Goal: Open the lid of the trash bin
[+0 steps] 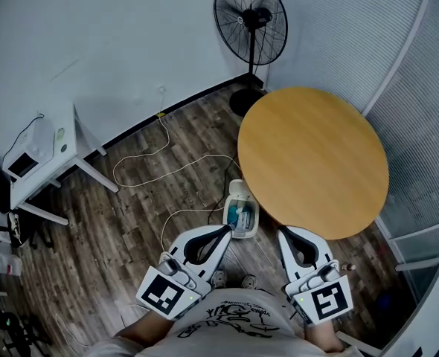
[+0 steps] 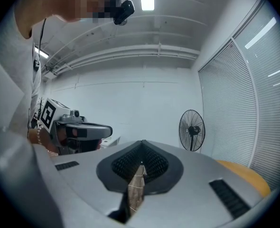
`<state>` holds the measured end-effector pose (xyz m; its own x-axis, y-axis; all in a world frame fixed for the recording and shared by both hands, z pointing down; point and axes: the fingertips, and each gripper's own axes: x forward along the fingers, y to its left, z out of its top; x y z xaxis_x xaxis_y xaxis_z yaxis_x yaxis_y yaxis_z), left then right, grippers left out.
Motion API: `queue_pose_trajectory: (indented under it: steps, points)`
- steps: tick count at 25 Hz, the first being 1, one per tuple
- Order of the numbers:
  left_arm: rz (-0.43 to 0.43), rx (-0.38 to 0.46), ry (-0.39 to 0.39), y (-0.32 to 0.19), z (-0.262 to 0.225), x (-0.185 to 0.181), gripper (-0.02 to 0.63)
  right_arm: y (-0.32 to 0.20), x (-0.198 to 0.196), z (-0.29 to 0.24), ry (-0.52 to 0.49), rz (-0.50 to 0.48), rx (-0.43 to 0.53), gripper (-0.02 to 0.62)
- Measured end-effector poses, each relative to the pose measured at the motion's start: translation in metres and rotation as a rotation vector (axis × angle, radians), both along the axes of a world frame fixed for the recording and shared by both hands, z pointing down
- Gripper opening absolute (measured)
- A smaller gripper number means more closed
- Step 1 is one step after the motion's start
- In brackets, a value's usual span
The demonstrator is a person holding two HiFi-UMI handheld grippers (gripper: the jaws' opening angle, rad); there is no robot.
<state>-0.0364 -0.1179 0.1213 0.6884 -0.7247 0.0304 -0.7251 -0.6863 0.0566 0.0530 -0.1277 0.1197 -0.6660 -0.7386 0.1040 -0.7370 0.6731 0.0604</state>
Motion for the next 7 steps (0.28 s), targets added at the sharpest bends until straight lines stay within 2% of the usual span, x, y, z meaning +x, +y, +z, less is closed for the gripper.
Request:
queue_pose_trajectory:
  steps: [7]
  points:
    - [-0.001,0.025,0.012,-0.0057,-0.0059,0.0044,0.020,-0.0051,0.0045,-0.0044,0.003,0.002,0.005,0.006]
